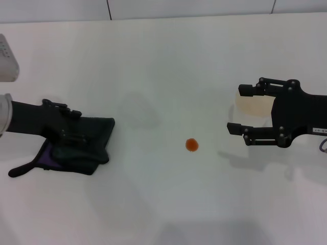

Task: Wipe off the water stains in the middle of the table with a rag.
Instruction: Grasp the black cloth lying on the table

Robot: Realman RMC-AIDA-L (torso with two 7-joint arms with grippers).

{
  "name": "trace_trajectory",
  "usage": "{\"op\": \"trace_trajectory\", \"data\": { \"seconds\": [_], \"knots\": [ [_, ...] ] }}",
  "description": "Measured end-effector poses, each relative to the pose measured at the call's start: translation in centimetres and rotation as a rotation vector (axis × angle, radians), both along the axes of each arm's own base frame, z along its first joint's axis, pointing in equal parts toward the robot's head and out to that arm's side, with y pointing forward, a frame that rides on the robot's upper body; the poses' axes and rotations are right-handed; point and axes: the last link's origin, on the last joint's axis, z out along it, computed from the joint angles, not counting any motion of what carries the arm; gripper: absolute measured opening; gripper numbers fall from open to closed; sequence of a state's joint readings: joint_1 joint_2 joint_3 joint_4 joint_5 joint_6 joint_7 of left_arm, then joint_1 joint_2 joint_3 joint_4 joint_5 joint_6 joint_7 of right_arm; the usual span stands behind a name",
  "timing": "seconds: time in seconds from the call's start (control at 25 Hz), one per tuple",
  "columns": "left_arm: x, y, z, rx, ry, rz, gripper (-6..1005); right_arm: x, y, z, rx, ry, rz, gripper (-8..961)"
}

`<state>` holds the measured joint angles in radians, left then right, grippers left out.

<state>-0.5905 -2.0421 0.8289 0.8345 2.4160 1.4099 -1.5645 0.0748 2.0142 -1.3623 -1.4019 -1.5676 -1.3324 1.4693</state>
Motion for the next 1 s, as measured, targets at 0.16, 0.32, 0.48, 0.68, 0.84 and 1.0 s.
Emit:
{"op": "trace_trajectory", "data": {
  "seconds": [0.16,0.32,0.48,0.68,0.84,1.0],
  "knots": [
    [0.11,-0.25,-0.56,-0.015,-0.001,-0.003,724,-0.03,-0.02,-0.01,-0.002,0.001,0.001,795],
    [-0.11,-0.48,-0.67,-0.017,-0.001,0.004,719,-0.05,-0.06,-0.02,-0.005,0.001,0.003,795],
    [-0.17,-0.58,-0.7,-0.019,-0.002,0.006,717,-0.05,-0.07,-0.02,-0.006,0.002,0.003,795],
    [-0.23,-0.63,-0.69,-0.019,-0.001,0.005,714,-0.06,-0.1,-0.02,-0.008,0.003,0.002,794],
    [-0.39,-0.76,-0.69,-0.02,0.001,0.002,710,-0.07,-0.11,-0.06,-0.01,0.004,0.002,794],
    [-0.37,-0.63,-0.44,-0.01,-0.002,0.001,700,-0.08,-0.11,-0.06,-0.01,0.004,0.001,794]
  ]
}}
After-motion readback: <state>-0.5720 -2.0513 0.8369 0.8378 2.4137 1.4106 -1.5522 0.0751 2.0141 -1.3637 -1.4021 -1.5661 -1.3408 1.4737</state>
